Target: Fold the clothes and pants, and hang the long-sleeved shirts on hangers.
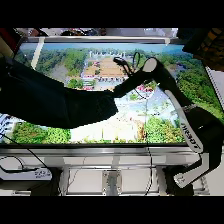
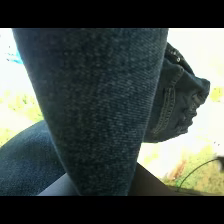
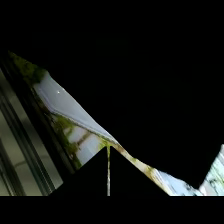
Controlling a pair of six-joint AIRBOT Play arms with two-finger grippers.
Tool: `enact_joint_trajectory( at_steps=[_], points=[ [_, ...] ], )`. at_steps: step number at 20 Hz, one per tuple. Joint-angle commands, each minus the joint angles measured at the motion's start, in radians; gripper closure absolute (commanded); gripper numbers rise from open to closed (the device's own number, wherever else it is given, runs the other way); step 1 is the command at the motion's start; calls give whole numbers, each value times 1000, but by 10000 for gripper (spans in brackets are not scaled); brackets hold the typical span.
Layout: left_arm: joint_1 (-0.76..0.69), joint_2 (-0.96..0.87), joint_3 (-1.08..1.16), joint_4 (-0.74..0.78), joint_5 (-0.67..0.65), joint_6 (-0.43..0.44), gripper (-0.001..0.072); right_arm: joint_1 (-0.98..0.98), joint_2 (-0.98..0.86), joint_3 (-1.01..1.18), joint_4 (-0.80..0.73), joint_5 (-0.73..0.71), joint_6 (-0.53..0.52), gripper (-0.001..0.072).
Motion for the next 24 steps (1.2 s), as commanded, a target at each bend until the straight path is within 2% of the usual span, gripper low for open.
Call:
enact_joint_trajectory(
  at_steps=[1,4,7,10,13,16,19,21,24],
  points=[
    [-5,-61,55,0,-5,24,667,177,-42,0,135,-309,-48,694],
    [-40,-98,58,5,-5,73,668,286,-126,19,314,-529,-142,695],
    [-116,-114,58,119,-5,133,668,359,-254,111,406,-610,-159,695],
    [-162,-114,58,255,-6,136,667,399,-408,255,496,-606,-132,696],
    [-168,-108,59,254,-6,135,668,420,-519,376,512,-600,-41,696],
    [-168,-87,60,222,-6,134,668,436,-559,384,511,-604,45,697],
    [-188,-60,61,188,-6,131,668,443,-578,384,508,-597,66,696],
    [-225,-51,61,204,-6,121,668,423,-563,384,506,-546,62,695],
    [-311,-60,61,282,-5,98,669,340,-514,384,425,-379,58,694]
  ],
)
